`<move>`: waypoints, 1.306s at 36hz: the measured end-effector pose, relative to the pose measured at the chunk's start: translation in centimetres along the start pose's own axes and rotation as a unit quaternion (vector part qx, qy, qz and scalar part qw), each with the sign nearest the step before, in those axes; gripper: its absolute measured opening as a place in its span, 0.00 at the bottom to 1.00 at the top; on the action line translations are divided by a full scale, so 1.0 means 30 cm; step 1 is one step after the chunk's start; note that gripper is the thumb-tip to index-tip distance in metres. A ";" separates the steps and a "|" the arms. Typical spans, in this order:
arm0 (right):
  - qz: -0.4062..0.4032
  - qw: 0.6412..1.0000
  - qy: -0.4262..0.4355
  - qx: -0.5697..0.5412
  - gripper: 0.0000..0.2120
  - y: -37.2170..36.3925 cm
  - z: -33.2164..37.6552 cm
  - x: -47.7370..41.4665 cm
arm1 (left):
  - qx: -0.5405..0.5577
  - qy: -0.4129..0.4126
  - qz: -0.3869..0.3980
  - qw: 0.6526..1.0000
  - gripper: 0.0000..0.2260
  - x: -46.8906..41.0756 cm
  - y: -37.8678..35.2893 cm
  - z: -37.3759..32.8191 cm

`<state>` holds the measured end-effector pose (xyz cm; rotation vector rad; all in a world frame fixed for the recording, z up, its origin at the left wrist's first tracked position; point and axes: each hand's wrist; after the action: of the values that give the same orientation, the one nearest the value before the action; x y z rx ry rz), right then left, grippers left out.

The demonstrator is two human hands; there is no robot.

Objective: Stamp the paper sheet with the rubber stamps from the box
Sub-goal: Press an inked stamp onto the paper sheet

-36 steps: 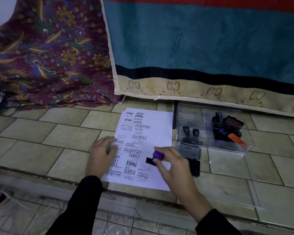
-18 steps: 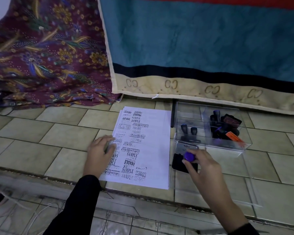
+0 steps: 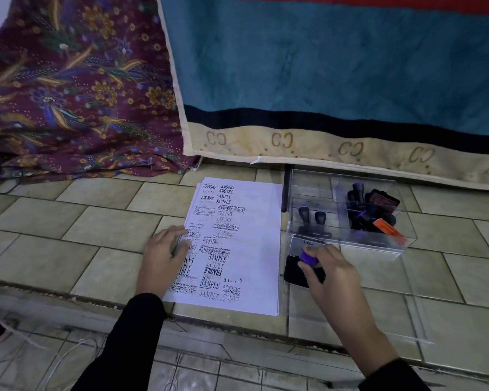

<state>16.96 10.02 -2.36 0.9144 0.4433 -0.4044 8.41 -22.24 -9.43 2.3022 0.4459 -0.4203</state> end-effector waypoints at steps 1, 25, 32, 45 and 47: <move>0.002 1.000 0.003 0.004 0.13 -0.001 0.004 0.003 | 0.000 0.001 0.000 1.000 0.13 0.001 -0.001 0.003; 0.097 0.987 0.025 -0.126 0.10 -0.128 0.223 -0.032 | -0.009 0.000 -0.008 1.000 0.09 0.001 -0.001 -0.002; 0.136 0.984 0.045 -0.109 0.10 -0.191 0.249 -0.035 | 0.001 -0.003 -0.006 1.000 0.12 -0.006 0.005 -0.006; 0.145 0.983 0.108 -0.041 0.08 -0.208 0.269 -0.005 | -0.010 -0.012 -0.004 1.000 0.16 -0.005 0.001 0.004; 0.122 0.985 0.119 -0.020 0.12 -0.207 0.275 0.005 | -0.011 -0.014 -0.003 1.000 0.16 -0.003 0.000 0.003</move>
<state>15.48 -0.19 -2.16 0.9684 0.5478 -0.0608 8.31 -22.33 -9.44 2.2709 0.4417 -0.4467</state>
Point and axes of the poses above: each hand's wrist, its own x-axis away from the middle knuckle, its own y-axis out of the back of the hand, z = x × y, and after that the axes turned 13 degrees about -z, right-handed
